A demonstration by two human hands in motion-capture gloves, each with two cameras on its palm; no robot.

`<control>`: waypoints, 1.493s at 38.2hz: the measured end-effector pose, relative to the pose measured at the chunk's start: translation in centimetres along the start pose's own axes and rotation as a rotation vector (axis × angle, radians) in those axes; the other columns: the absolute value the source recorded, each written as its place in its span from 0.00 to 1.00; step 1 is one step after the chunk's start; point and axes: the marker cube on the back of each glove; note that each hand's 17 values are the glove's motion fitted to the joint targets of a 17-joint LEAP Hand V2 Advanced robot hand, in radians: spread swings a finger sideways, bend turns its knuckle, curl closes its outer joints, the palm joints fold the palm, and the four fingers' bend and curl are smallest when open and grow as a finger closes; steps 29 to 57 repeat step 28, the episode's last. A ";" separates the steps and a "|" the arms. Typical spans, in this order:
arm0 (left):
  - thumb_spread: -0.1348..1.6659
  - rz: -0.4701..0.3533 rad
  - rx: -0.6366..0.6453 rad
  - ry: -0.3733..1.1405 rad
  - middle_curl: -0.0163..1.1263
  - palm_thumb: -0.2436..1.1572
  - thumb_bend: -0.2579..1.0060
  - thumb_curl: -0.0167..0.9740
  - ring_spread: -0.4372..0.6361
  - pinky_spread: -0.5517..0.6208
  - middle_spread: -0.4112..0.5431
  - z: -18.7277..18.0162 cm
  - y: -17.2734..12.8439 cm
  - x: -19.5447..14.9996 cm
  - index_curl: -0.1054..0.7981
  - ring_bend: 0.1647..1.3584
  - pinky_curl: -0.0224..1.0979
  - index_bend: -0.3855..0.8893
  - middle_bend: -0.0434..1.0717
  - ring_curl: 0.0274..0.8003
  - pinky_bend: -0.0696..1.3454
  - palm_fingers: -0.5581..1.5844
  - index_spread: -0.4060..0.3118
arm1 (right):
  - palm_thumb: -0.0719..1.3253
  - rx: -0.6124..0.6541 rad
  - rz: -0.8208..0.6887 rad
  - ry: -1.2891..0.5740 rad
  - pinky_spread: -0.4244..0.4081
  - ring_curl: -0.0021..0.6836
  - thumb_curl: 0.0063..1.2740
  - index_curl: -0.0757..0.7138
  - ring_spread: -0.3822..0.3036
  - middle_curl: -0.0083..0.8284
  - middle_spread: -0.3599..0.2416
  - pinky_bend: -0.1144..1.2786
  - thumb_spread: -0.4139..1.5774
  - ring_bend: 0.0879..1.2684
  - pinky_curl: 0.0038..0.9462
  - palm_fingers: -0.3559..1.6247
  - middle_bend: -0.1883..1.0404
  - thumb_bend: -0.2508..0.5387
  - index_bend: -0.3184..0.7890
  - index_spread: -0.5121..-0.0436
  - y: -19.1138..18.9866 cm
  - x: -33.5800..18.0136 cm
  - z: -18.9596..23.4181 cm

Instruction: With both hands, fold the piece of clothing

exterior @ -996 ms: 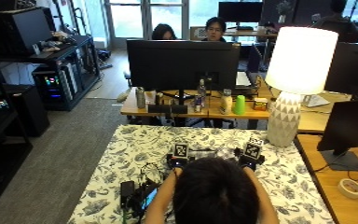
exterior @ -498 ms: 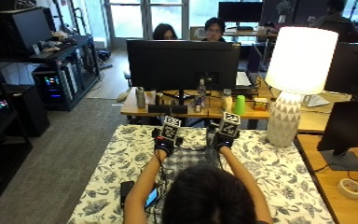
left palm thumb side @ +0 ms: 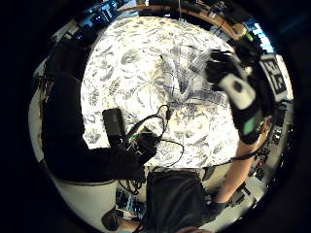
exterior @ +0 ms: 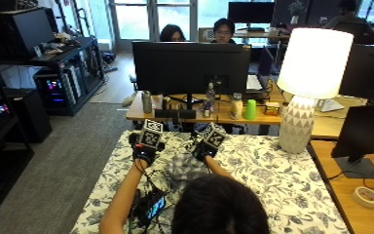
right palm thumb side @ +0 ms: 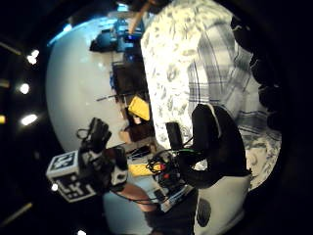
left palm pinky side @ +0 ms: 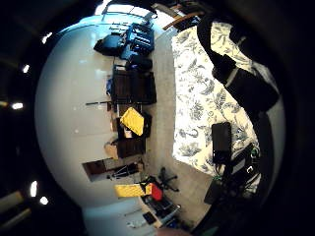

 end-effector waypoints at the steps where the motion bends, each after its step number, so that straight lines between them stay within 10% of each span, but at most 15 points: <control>1: 0.92 -0.008 -0.001 0.007 0.26 0.43 0.32 0.29 0.44 0.49 0.58 0.1 0.2 -0.4 0.37 0.50 0.37 0.36 0.17 0.42 0.64 0.39 0.50 | 0.65 0.060 0.072 0.044 0.22 0.68 0.41 0.26 0.32 0.60 0.43 0.68 0.67 0.51 0.46 0.65 0.39 0.28 0.25 0.61 0.5 -0.1 -1.2; 5: 0.92 -0.016 0.001 0.052 0.26 0.43 0.32 0.30 0.42 0.48 0.58 0.8 -0.2 -0.9 0.36 0.50 0.37 0.37 0.18 0.43 0.65 0.39 0.50 | 0.64 0.350 0.293 0.203 0.25 0.66 0.39 0.23 0.34 0.60 0.46 0.67 0.72 0.51 0.45 0.65 0.39 0.30 0.28 0.62 2.6 -0.4 -7.2; 12: 0.93 0.009 -0.016 0.031 0.26 0.42 0.32 0.31 0.41 0.47 0.58 0.5 0.6 0.5 0.35 0.51 0.37 0.37 0.18 0.43 0.65 0.38 0.50 | 0.65 0.444 0.278 0.206 0.27 0.64 0.37 0.21 0.35 0.59 0.47 0.65 0.78 0.50 0.42 0.67 0.39 0.31 0.31 0.63 7.2 -1.8 -13.4; 57: 0.93 -0.004 0.004 0.033 0.25 0.41 0.31 0.32 0.41 0.47 0.58 -0.6 1.9 2.2 0.34 0.50 0.36 0.38 0.18 0.42 0.65 0.38 0.50 | 0.67 0.348 0.345 0.209 0.30 0.63 0.35 0.22 0.36 0.58 0.48 0.60 0.83 0.47 0.40 0.68 0.37 0.30 0.33 0.64 7.7 0.5 -13.5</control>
